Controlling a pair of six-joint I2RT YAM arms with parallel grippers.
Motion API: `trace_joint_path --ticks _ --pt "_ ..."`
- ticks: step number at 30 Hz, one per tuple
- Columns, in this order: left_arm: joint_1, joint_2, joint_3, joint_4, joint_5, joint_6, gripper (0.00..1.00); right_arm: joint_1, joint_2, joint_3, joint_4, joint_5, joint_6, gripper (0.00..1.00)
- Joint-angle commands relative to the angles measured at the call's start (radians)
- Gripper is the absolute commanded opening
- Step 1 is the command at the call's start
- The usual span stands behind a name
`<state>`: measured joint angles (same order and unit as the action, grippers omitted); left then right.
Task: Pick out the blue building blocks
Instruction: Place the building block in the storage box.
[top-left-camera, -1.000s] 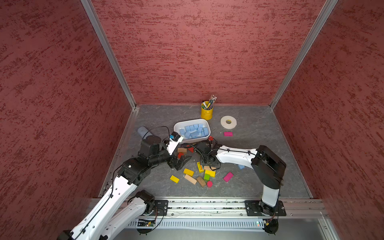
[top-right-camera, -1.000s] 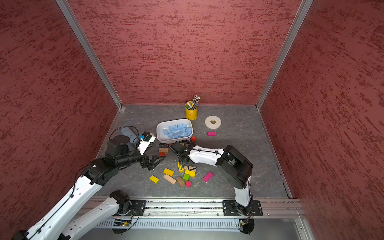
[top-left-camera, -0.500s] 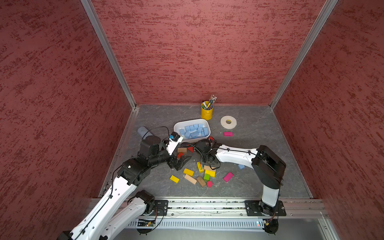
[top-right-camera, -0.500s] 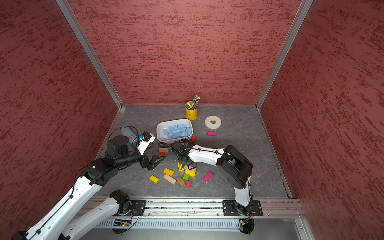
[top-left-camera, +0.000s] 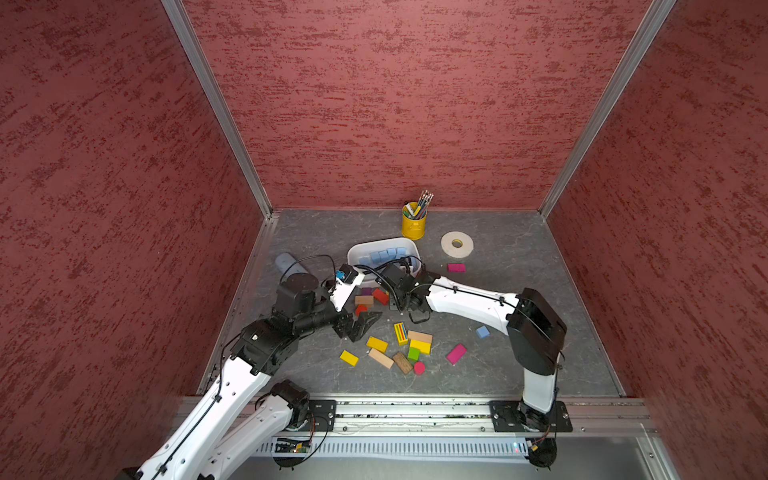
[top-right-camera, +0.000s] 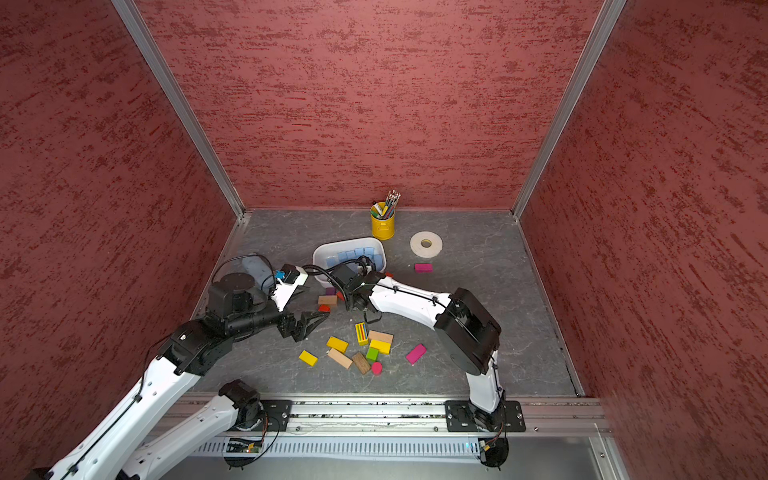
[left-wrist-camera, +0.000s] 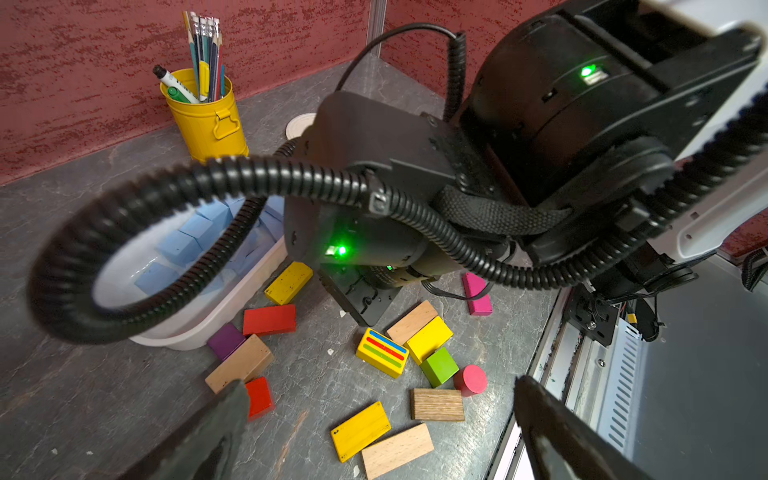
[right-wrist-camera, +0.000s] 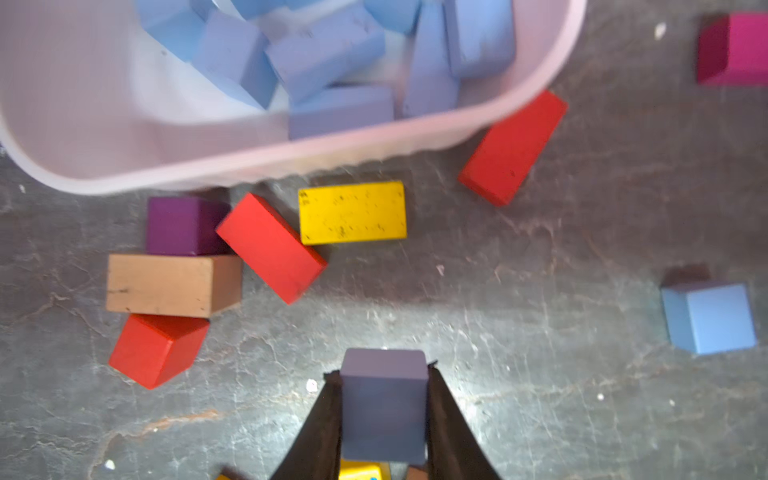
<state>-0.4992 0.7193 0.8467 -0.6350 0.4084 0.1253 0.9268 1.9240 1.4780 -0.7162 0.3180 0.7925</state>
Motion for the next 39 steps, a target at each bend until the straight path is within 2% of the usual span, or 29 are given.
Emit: trace_joint_path --ticks 1,21,33,39 --pt "0.002 -0.02 -0.016 0.005 -0.02 0.008 1.0 -0.024 0.031 0.077 -0.026 0.045 -0.048 0.25" --pt "0.003 -0.085 -0.03 0.023 -0.103 0.005 0.99 -0.118 0.297 0.504 -0.069 -0.026 -0.196 0.25" --pt "0.004 -0.102 -0.034 0.028 -0.115 0.003 0.99 -0.149 0.409 0.592 -0.063 -0.094 -0.214 0.26" --pt "0.004 -0.101 -0.034 0.028 -0.114 0.004 1.0 -0.155 0.441 0.607 -0.056 -0.124 -0.215 0.31"
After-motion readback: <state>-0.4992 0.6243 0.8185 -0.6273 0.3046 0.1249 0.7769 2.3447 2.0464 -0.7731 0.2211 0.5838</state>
